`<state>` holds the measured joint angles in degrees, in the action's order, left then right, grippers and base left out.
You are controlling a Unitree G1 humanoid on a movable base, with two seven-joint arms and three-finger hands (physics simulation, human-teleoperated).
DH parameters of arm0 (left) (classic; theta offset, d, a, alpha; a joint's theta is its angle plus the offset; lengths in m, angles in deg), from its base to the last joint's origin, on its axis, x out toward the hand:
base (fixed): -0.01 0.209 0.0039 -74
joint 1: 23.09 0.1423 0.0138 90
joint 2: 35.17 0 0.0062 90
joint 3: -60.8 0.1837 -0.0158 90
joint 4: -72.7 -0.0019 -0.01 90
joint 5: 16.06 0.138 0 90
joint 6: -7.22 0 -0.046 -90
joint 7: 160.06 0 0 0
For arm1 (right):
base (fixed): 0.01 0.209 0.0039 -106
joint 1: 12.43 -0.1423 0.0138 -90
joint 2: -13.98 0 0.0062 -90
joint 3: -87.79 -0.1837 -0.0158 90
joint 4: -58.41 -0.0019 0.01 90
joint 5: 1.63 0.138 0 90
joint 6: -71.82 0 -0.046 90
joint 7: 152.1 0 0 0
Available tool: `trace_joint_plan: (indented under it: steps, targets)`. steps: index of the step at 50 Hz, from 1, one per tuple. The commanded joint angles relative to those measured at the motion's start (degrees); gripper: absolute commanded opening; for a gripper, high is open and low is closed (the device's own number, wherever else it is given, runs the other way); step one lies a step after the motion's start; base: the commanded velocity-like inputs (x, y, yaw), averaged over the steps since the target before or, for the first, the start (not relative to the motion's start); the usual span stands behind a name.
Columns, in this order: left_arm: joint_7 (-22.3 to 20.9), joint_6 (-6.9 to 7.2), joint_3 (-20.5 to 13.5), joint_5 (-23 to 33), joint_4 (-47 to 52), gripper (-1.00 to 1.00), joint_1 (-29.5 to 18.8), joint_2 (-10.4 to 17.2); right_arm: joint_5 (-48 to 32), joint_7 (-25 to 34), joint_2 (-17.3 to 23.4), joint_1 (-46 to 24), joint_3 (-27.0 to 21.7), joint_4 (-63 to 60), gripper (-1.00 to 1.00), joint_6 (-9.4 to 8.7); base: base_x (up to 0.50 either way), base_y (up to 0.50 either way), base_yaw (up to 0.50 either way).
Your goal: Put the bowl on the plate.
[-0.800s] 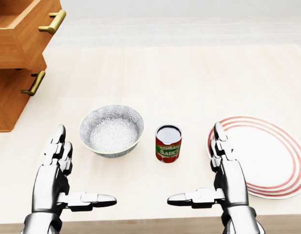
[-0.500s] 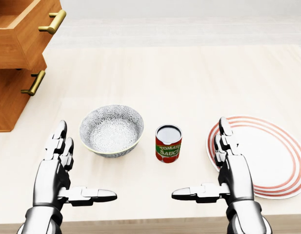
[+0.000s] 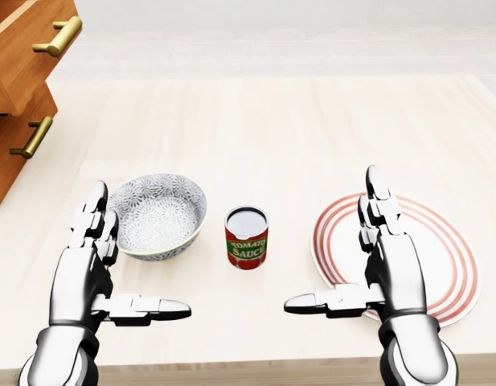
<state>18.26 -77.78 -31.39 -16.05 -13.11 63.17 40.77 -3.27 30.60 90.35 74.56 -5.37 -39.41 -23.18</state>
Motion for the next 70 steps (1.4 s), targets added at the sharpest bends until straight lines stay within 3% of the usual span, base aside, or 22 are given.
trace_joint_plan:
  steps: [1, 38, 70]
  targets:
    - [-0.41, 0.00, -0.15, 0.40, 0.33, 1.00, -0.54, -0.27, -0.46, 0.12, -0.17, -0.33, -0.09, -1.47, 1.00, 0.00, 0.00, -0.23, 0.00]
    - [-0.92, -0.35, -0.22, 0.93, -0.85, 1.00, 0.38, -0.14, -0.52, 0.22, -0.27, -0.71, 0.23, -1.31, 1.00, 0.00, 0.00, -0.23, 0.00]
    - [-1.10, -2.08, 0.12, 1.85, -1.97, 1.00, 1.48, -0.33, -0.45, 0.41, -0.60, -0.48, 0.88, 1.37, 1.00, 0.00, 0.10, -0.22, 0.00]
